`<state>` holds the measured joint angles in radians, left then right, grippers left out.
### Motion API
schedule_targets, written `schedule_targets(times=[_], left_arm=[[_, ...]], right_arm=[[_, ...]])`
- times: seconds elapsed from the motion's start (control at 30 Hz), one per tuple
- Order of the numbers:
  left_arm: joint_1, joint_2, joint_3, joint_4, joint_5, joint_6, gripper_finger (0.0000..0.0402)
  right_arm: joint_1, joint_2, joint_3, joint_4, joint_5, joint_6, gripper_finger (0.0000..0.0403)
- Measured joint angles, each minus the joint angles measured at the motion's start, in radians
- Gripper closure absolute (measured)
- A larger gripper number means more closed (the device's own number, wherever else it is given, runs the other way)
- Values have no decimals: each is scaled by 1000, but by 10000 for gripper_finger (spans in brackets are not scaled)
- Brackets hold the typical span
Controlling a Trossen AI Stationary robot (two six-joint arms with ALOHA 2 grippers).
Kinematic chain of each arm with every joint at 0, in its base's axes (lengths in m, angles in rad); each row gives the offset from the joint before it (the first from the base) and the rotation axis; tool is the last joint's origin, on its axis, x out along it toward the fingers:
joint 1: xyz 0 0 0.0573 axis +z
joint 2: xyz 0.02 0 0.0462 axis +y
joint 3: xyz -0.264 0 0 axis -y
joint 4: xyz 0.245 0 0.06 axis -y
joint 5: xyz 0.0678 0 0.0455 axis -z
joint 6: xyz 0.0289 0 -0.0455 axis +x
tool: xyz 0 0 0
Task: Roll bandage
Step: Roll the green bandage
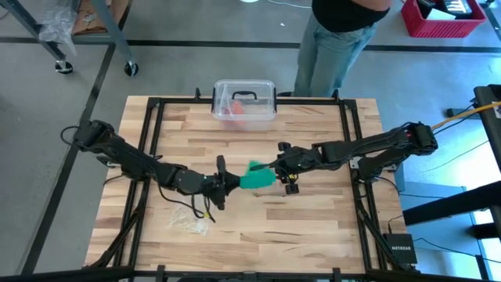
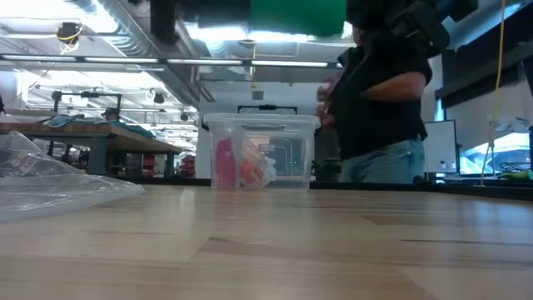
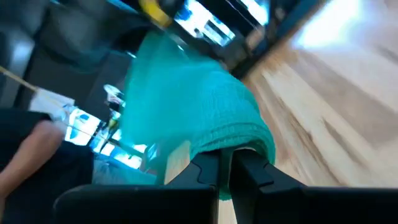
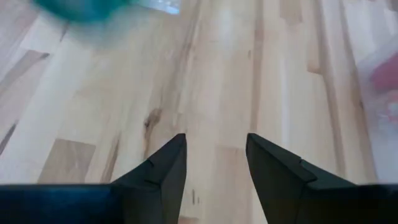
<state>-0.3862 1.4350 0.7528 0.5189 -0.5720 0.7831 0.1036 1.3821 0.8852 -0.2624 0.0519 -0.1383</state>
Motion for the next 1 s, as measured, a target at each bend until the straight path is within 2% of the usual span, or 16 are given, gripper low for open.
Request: schedule_targets(times=[0.1,0.3,0.5,0.67,0.9,1.0], left_arm=[[0,-29,2,3,0,-38,394],[3,-47,1,-1,-7,-71,394],[51,-47,1,-8,-12,-151,394],[72,-47,1,-1,0,-200,394],[52,-55,0,23,-15,-169,394],[52,-75,0,26,-33,-171,394]], right_arm=[[0,-35,-2,10,21,1,233],[0,-99,-101,63,122,5,233],[1,-234,-141,93,139,37,233],[11,-250,-192,305,61,43,233],[13,-219,-348,631,100,30,233],[13,-219,-390,717,104,29,233]])
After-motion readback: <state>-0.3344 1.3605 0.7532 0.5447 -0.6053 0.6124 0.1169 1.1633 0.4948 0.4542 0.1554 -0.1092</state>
